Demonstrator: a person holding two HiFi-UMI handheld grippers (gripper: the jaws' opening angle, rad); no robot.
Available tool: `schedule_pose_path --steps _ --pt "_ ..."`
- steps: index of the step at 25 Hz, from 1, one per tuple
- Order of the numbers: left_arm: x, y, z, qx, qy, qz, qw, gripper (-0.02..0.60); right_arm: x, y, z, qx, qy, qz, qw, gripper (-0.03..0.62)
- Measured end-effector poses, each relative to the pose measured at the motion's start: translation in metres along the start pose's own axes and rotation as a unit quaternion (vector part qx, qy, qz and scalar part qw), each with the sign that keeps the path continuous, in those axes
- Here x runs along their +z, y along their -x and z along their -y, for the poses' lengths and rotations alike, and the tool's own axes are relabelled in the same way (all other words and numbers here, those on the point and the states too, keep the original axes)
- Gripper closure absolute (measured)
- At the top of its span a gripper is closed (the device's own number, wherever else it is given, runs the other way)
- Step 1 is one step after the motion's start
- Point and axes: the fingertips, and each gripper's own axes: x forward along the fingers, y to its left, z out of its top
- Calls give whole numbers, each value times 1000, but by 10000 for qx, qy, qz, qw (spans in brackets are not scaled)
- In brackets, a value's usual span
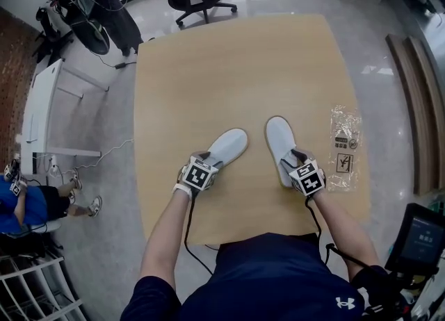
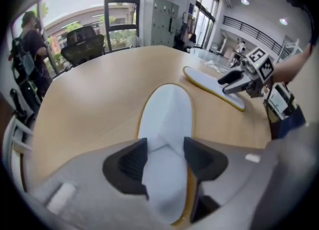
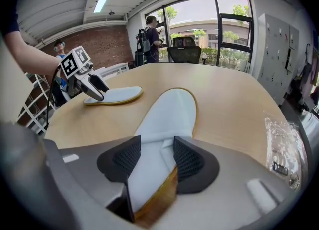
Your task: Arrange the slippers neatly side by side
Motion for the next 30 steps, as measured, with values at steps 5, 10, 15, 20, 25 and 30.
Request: schedule_pose_path --steps 5,10,15,20,25,30 --pt "0 2 18 38 861 171 9961 348 -1 1 -3 -86 67 -5 9999 378" --pt "5 7 31 10 2601 614 9636 393 2 2 -6 -97 92 -20 9999 378" --pt "16 18 38 387 1685 726 9823 389 2 1 -6 -63 99 -31 9999 378" --pt "-2 -8 22 687 243 150 9972 333 1 1 -5 -104 23 -18 9999 378" --pt "-5 -15 36 375 146 53 9992 341 -1 -2 -12 -55 23 -14 10000 378" --pt "-3 -22 60 229 152 49 9996 342 -1 -2 -16 -193 -64 0 9998 378"
